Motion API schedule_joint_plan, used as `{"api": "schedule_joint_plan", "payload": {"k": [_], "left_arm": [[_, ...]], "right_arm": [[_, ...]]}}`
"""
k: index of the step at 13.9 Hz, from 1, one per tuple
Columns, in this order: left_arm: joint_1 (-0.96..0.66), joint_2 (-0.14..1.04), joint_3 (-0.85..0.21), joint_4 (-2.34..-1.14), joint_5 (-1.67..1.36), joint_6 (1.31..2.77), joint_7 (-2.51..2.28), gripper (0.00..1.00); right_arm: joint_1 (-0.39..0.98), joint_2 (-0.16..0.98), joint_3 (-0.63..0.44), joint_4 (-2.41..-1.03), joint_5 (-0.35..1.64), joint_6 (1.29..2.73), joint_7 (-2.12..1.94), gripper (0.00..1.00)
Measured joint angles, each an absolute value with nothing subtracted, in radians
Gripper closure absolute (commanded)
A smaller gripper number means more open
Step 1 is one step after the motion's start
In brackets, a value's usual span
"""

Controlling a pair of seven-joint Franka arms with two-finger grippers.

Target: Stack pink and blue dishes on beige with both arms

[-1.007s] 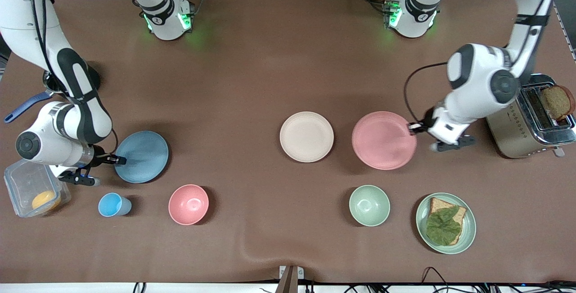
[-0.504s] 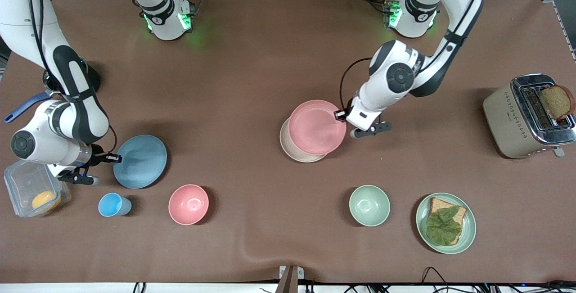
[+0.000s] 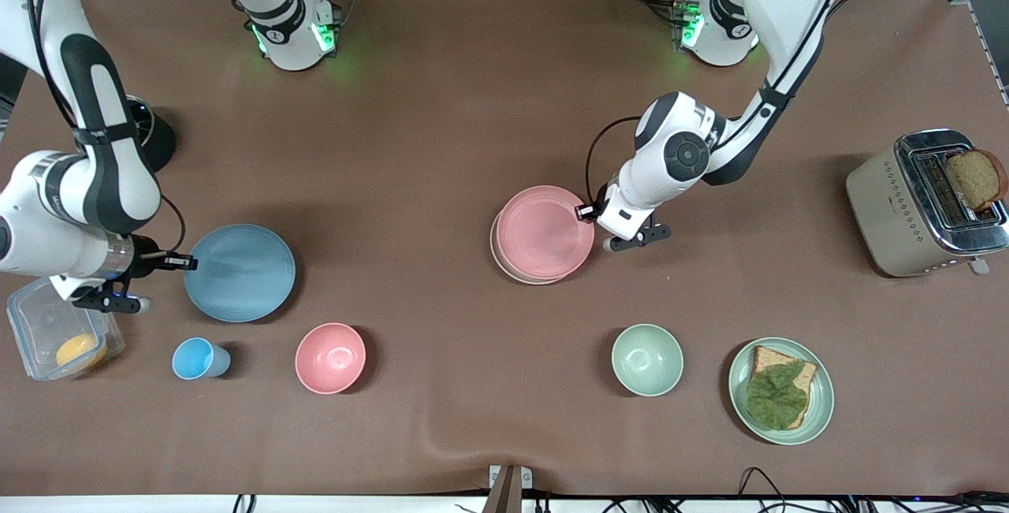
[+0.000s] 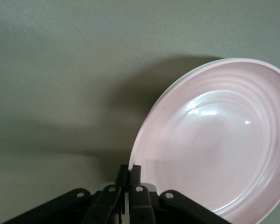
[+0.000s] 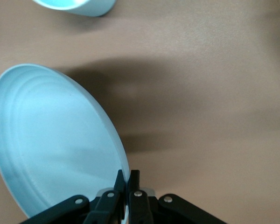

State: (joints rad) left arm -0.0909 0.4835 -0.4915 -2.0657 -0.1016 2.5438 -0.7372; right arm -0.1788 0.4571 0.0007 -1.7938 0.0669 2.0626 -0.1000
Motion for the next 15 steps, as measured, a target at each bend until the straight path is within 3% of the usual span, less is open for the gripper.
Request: {"api": "schedule_joint_plan", "payload": {"k": [6,7,8,9,15], "left_arm": [[-0.100,0.509,-0.491,-2.056,-0.102,2.552,-0.737,1.00],[-0.105,0.512,-0.492,-2.053,-0.102,2.552,-0.737,0.93],[-0.111,0.516,-0.492,-2.049,-0.102,2.553,-0.737,0.44],[-0.114,0.518,-0.492,-2.044,-0.102,2.554,-0.737,0.00],[-0.067,0.479,-0.462,-1.969,-0.045,2.565,-0.731,0.00]], "right_arm": [[-0.160,0.402,0.036,-1.794,0.283,1.898,-0.100,1.00],[-0.151,0.400,0.038,-1.794,0.321,1.879,-0.100,1.00],[-0.136,0.399,0.039,-1.794,0.354,1.868,-0.100,1.00],[-0.118,0.399,0.040,-1.794,0.385,1.862,-0.100,1.00],[0.006,0.399,0.044,-1.796,0.494,1.852,-0.099,1.00]]}}
